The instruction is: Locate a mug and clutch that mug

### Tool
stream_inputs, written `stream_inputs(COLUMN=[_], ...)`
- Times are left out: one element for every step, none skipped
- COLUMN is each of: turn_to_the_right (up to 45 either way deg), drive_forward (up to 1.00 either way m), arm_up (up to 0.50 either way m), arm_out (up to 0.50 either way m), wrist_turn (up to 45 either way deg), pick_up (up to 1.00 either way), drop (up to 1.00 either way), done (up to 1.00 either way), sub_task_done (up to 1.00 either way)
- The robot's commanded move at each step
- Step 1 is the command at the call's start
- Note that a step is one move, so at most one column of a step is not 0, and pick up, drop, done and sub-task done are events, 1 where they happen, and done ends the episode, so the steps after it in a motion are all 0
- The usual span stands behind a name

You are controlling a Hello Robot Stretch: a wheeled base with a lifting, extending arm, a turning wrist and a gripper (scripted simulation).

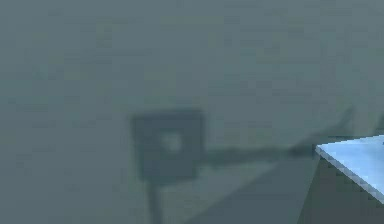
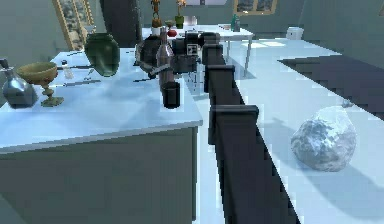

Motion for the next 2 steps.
stream_inputs(turn_to_the_right=[0.0, 0.0], drive_forward=[0.0, 0.0], arm_up=[-0.16, 0.0], arm_out=[0.0, 0.0], wrist_turn=[0.0, 0.0], pick_up=[0.0, 1.0], drop=[0.0, 0.0], done=[0.0, 0.0], sub_task_done=[0.0, 0.0])
